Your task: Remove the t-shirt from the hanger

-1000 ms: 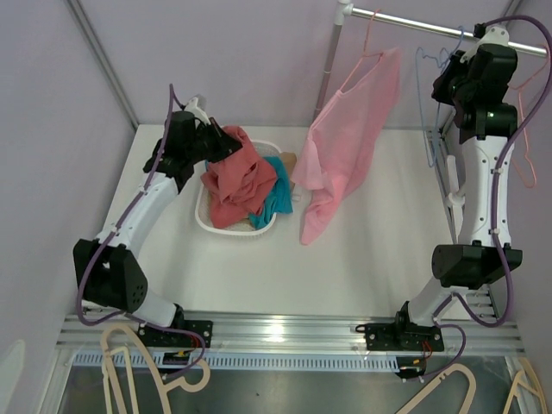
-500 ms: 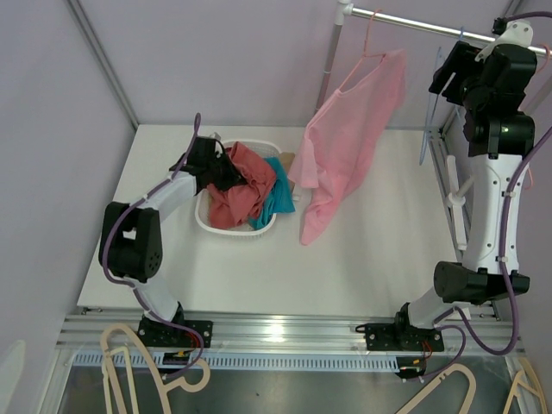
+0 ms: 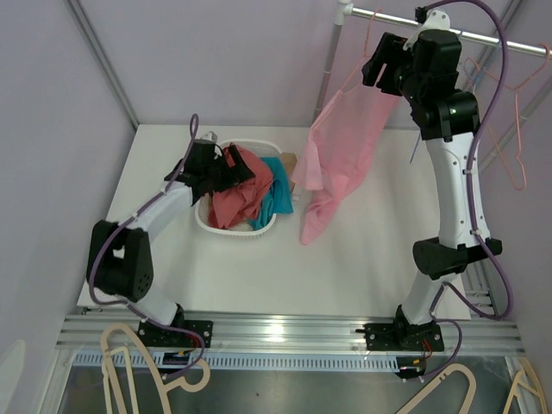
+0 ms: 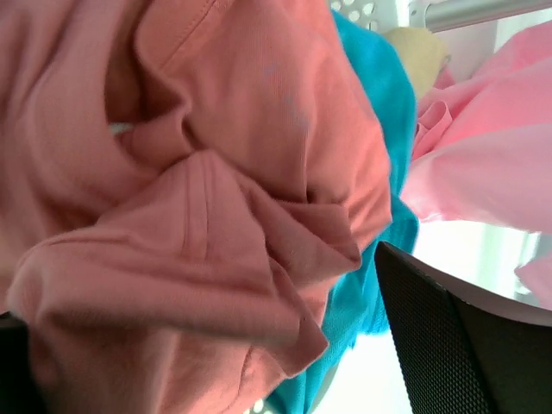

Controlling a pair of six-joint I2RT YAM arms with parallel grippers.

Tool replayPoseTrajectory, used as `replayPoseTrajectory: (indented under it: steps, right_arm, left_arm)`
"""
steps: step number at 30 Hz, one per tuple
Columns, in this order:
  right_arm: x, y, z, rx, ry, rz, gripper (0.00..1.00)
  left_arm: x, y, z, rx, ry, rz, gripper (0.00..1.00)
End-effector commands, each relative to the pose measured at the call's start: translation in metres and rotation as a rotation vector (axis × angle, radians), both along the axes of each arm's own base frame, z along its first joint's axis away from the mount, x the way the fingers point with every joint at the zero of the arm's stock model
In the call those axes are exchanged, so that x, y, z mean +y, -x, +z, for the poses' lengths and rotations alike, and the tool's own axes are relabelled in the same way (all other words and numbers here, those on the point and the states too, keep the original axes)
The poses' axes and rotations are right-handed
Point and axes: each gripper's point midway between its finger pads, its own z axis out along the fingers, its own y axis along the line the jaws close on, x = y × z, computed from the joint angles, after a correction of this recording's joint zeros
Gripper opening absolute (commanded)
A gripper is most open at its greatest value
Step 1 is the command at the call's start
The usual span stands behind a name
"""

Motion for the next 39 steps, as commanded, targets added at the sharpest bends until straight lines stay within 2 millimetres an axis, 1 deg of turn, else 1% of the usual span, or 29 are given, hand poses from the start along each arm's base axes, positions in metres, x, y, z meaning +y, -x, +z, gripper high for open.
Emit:
replayPoseTrajectory:
  steps: [1,3,4,6,7,9,10,11,12,13,14,17,18,20,21,23,24,25,26,28,29,30,31,32,33,34,38,39]
  right_arm:
    - [0.010,-0.012,-0.005,0.017,-0.043,0.010,0.71]
    - [0.015,-0.017,-0.007,0.018,-0.053,0.022,0.71]
    - [0.017,-0.021,-0.009,0.019,-0.060,0.021,0.71]
    - [0.022,-0.030,-0.017,0.032,-0.060,0.024,0.71]
    - [0.024,-0.033,-0.017,0.024,-0.067,0.025,0.71]
    - [0.027,-0.039,-0.020,0.021,-0.068,0.028,0.71]
    - [0.029,-0.041,-0.017,0.006,-0.072,0.032,0.71]
    - [0.031,-0.045,-0.018,0.002,-0.073,0.034,0.71]
    - [0.032,-0.047,-0.017,-0.005,-0.076,0.037,0.71]
    - [0.033,-0.049,-0.014,-0.020,-0.079,0.036,0.71]
    - [0.034,-0.051,-0.014,-0.021,-0.082,0.034,0.71]
    - [0.033,-0.060,-0.016,-0.036,-0.079,0.012,0.70]
    - [0.035,-0.063,-0.019,-0.035,-0.073,0.008,0.70]
    - [0.033,-0.068,-0.019,-0.043,-0.066,-0.007,0.70]
    - [0.033,-0.070,-0.020,-0.047,-0.064,-0.013,0.70]
    - [0.031,-0.078,-0.028,-0.039,-0.052,-0.033,0.66]
    - [0.031,-0.080,-0.027,-0.047,-0.049,-0.037,0.63]
    - [0.031,-0.085,-0.032,-0.043,-0.041,-0.041,0.61]
    - [0.030,-0.087,-0.033,-0.045,-0.036,-0.048,0.59]
    - [0.026,-0.092,-0.033,-0.059,-0.022,-0.076,0.49]
    - [0.024,-0.094,-0.033,-0.064,-0.015,-0.087,0.48]
    - [0.019,-0.095,-0.030,-0.078,-0.004,-0.122,0.37]
    - [0.019,-0.095,-0.029,-0.087,0.019,-0.133,0.31]
    - [0.017,-0.094,-0.026,-0.097,0.029,-0.150,0.22]
    - [0.015,-0.094,-0.023,-0.109,0.037,-0.165,0.05]
    - [0.013,-0.094,-0.022,-0.115,0.060,-0.178,0.00]
    - [0.013,-0.087,-0.005,-0.161,0.086,-0.167,0.00]
    - [0.014,-0.083,0.004,-0.184,0.083,-0.158,0.00]
  left_arm:
    - [0.021,0.015,0.056,-0.177,-0.160,0.067,1.00]
    - [0.019,0.022,0.086,-0.289,-0.230,0.084,1.00]
    - [0.019,0.029,0.117,-0.381,-0.228,0.094,0.99]
    - [0.011,0.042,0.141,-0.491,-0.284,0.075,0.99]
    - [0.011,0.049,0.164,-0.570,-0.274,0.086,0.99]
    - [0.007,0.058,0.180,-0.643,-0.296,0.075,0.99]
    - [0.008,0.064,0.194,-0.690,-0.280,0.084,0.99]
    - [0.009,0.067,0.201,-0.714,-0.284,0.080,1.00]
    - [0.007,0.070,0.201,-0.727,-0.282,0.070,1.00]
    - [0.007,0.072,0.205,-0.746,-0.282,0.066,1.00]
    - [0.008,0.077,0.215,-0.780,-0.268,0.069,0.99]
    - [0.010,0.080,0.215,-0.795,-0.285,0.075,1.00]
    - [0.012,0.078,0.210,-0.782,-0.300,0.080,1.00]
    - [0.013,0.075,0.208,-0.763,-0.320,0.093,1.00]
    - [0.012,0.072,0.200,-0.736,-0.338,0.087,0.99]
    - [0.008,0.071,0.197,-0.728,-0.331,0.067,0.99]
    - [0.004,0.071,0.201,-0.747,-0.315,0.061,1.00]
    - [0.002,0.072,0.205,-0.763,-0.302,0.051,0.99]
    - [-0.003,0.075,0.201,-0.769,-0.301,0.024,0.99]
    - [-0.005,0.078,0.206,-0.790,-0.296,0.015,0.99]
    - [-0.006,0.080,0.205,-0.794,-0.304,0.006,0.99]
    - [-0.007,0.081,0.206,-0.799,-0.307,0.002,1.00]
    - [-0.007,0.082,0.207,-0.803,-0.307,-0.001,1.00]
    - [-0.010,0.082,0.213,-0.827,-0.295,0.001,0.99]
    - [-0.010,0.083,0.215,-0.834,-0.294,0.000,0.99]
    - [-0.010,0.085,0.216,-0.838,-0.292,-0.001,1.00]
    - [-0.015,0.087,0.218,-0.852,-0.296,-0.021,1.00]
    - [-0.018,0.088,0.219,-0.857,-0.294,-0.030,0.99]
